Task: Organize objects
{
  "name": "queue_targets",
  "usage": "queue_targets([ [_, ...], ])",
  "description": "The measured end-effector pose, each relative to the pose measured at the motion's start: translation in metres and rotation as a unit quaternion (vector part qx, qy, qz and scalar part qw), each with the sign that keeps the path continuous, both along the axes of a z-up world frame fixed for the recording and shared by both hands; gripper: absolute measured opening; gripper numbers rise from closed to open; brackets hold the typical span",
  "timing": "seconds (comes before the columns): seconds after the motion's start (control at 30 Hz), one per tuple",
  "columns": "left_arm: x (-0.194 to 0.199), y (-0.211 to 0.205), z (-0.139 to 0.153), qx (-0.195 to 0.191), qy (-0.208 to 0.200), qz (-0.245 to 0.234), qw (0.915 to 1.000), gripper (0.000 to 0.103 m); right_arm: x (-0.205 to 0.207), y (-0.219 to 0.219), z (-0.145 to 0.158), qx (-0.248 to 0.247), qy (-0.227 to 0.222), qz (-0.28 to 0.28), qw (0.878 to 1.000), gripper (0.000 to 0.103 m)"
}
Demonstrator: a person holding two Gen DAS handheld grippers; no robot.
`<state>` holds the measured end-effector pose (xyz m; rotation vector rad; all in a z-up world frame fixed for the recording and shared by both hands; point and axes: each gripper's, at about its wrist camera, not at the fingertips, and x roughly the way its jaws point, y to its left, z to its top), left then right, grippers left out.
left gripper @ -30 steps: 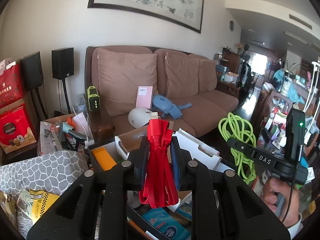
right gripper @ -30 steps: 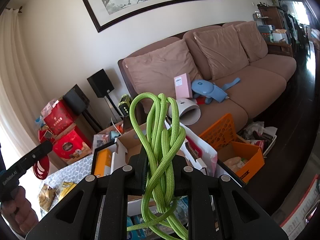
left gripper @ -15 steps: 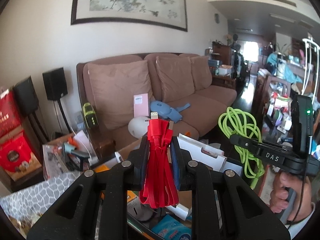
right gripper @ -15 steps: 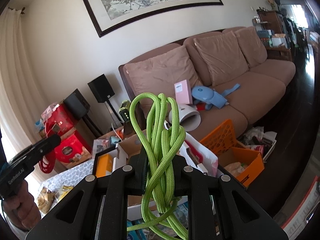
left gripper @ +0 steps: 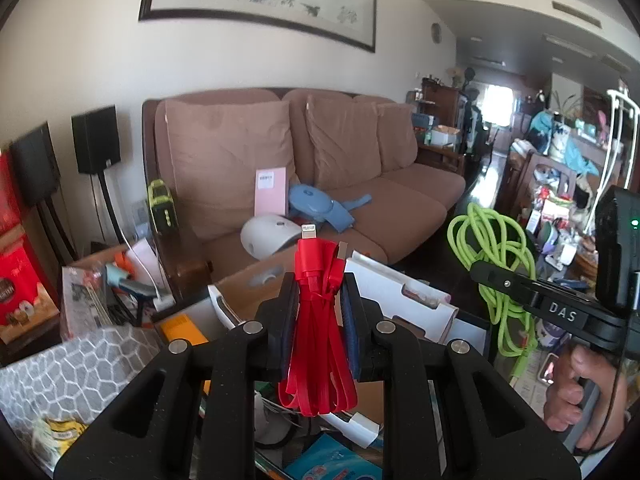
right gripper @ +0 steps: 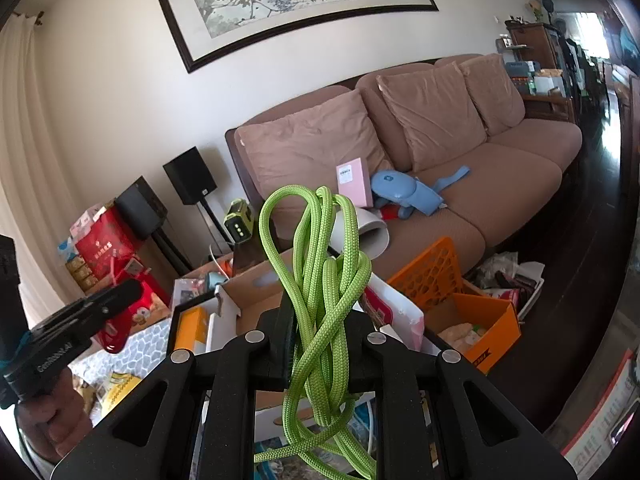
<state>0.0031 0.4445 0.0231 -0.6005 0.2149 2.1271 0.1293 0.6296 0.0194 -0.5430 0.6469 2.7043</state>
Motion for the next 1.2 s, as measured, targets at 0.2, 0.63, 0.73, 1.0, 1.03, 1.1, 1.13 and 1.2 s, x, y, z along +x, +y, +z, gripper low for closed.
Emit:
queue_targets([
  [0.2, -0.005, 0.001, -0.008, 0.003, -0.020, -0.004, 0.9998, 0.019, -0.001, 0.000, -0.001, 0.002, -0.001, 0.001, 1.000, 0.016],
  [0.63, -0.011, -0.028, 0.008, 0.040, -0.044, 0.005, 0.9982, 0.019, -0.005, -0.008, 0.020, 0.013, 0.027, -0.012, 0.999, 0.016],
  [0.73, -0.014, -0.034, 0.008, 0.042, -0.047, 0.012, 0.9980, 0.019, -0.015, -0.019, 0.036, 0.038, 0.028, -0.002, 0.999, 0.016],
  [1.0, -0.022, -0.047, 0.013, 0.035, -0.040, 0.029, 0.9982, 0.019, -0.021, -0.024, 0.067, 0.060, 0.059, -0.006, 0.996, 0.016],
  [1.03, -0.022, -0.047, 0.014, 0.032, -0.037, 0.030, 0.9983, 0.019, -0.022, -0.024, 0.065, 0.059, 0.050, -0.002, 0.997, 0.016],
  [1.1, -0.022, -0.045, 0.016, 0.028, -0.036, 0.031, 0.9985, 0.019, -0.024, -0.023, 0.060, 0.051, 0.038, 0.001, 0.998, 0.016],
  [1.13, -0.022, -0.045, 0.016, 0.028, -0.036, 0.030, 0.9985, 0.019, -0.024, -0.021, 0.058, 0.047, 0.034, 0.005, 0.998, 0.016],
  [1.2, -0.020, -0.045, 0.018, 0.029, -0.030, 0.032, 0.9986, 0.019, -0.024, -0.019, 0.056, 0.040, 0.038, 0.005, 0.998, 0.016],
])
